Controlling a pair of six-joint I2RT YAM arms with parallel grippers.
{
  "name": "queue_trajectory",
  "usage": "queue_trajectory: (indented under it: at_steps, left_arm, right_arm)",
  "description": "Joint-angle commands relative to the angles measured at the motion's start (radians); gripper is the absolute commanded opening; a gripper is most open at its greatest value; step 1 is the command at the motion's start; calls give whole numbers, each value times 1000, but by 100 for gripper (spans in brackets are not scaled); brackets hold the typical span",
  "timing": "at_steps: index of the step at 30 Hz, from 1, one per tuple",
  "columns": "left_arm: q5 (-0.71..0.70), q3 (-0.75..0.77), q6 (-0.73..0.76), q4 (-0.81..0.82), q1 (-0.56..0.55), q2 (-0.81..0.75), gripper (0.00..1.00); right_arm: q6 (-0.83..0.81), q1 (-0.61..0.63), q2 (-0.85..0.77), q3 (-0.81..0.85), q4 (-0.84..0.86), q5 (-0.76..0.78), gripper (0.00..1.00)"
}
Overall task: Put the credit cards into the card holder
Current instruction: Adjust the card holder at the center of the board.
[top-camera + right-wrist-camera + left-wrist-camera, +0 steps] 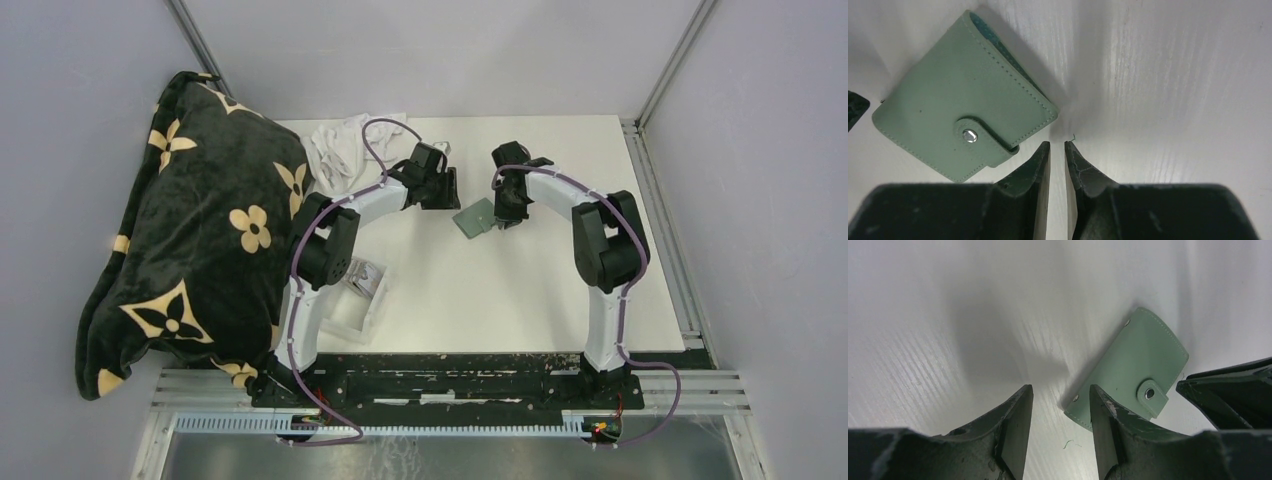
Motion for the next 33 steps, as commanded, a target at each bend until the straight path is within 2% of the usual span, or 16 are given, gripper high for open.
queue_trajectory:
  at_steps: [1,16,24,31,33]
  left_arm:
    - [47,-48,3,53,-2,-10,52]
    - [83,-198,-17,90,-41,-83,48]
    - [25,-272,-20,85,-50,-166,49]
    - [0,-278,-28,102,-50,-213,50]
    - [-4,-299,-47,134,-51,-228,51]
  right_arm:
    - [-10,1,25,51,0,20,22]
    - [-58,1,150,224,-42,13,24]
    - [-93,0,153,291,-95,83,25]
    - [-114,1,98,327,-126,83,31]
    - [-117,6,85,330,-123,54,36]
